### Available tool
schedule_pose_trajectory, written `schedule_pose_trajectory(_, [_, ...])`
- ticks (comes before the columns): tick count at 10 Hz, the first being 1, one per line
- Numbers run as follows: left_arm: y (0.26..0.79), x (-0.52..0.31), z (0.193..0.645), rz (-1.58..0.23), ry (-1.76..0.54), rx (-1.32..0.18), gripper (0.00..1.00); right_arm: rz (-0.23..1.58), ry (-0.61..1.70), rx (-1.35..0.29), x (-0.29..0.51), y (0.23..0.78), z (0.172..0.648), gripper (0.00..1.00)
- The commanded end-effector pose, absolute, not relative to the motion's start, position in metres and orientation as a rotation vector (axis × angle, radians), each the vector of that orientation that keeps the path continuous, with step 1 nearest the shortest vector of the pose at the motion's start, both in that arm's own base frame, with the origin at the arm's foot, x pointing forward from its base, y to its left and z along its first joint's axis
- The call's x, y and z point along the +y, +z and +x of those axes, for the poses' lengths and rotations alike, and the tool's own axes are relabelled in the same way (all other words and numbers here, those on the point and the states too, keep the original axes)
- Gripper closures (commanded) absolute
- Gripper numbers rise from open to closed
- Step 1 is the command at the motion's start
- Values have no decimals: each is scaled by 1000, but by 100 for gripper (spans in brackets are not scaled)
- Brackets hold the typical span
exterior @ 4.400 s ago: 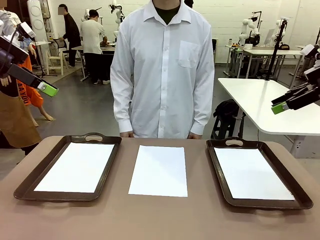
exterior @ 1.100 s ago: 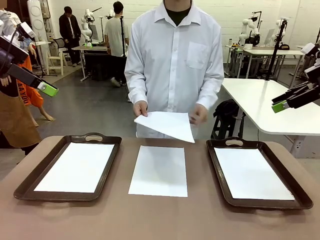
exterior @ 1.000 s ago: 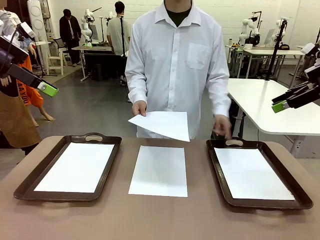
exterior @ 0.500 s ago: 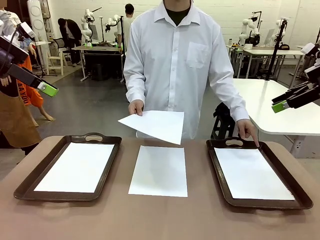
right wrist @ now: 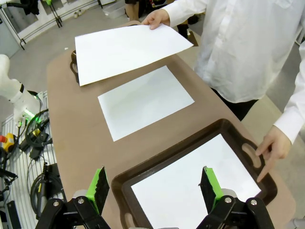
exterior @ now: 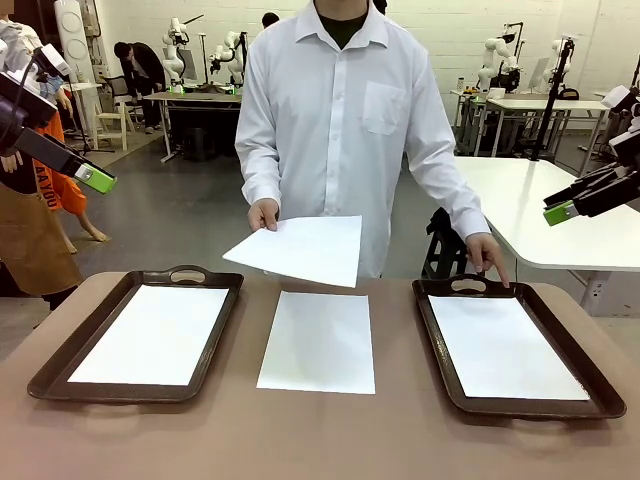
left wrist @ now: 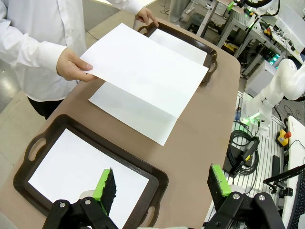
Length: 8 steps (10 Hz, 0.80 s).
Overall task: Sort the A4 documents.
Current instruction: Receive the A4 Paper.
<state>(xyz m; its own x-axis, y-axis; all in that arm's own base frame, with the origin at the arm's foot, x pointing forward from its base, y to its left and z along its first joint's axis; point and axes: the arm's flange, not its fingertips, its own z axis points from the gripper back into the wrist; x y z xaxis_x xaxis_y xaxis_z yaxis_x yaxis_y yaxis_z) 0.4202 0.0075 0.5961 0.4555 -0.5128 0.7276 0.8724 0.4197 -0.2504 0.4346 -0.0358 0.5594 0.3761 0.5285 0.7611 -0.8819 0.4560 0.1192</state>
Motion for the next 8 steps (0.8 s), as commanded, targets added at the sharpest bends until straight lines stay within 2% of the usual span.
schedule_pose_trajectory(1, [597, 7, 419, -674, -944, -612, 0, 574, 966, -714, -36, 557, 434, 0])
schedule_pose_trajectory(5, [597, 7, 419, -674, -944, -612, 0, 605, 915, -703, -24, 555, 441, 0])
schedule_pose_trajectory(8, [597, 7, 419, -674, -944, -612, 0, 765, 795, -655, 2, 542, 452, 0])
